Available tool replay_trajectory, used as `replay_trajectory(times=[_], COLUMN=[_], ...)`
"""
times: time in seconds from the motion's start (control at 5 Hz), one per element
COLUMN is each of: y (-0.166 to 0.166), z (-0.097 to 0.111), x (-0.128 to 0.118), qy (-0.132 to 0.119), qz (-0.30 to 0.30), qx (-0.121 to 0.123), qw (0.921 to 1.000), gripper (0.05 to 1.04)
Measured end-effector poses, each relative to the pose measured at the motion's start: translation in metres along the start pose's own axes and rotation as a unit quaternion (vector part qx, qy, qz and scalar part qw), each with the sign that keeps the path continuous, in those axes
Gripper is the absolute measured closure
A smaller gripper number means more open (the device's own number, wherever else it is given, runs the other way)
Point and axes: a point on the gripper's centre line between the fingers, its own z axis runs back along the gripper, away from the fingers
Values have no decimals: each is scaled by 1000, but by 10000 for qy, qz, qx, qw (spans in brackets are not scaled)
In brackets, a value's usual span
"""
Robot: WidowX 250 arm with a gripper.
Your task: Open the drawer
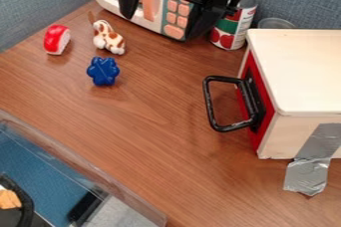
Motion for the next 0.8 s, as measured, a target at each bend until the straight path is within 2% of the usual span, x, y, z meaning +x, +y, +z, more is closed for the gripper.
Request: replay_trajectory(times=[0.2,0.4,0.6,0.8], y=[-4,-30,-45,-56], z=[-4,-34,-58,-83], x=[-3,3,9,14], qy=[85,556,927,1109], qz=[-11,481,1164,1898], qx=[2,-242,-482,-636], qw=[10000,9970,9877,9735], gripper=[84,84,84,84])
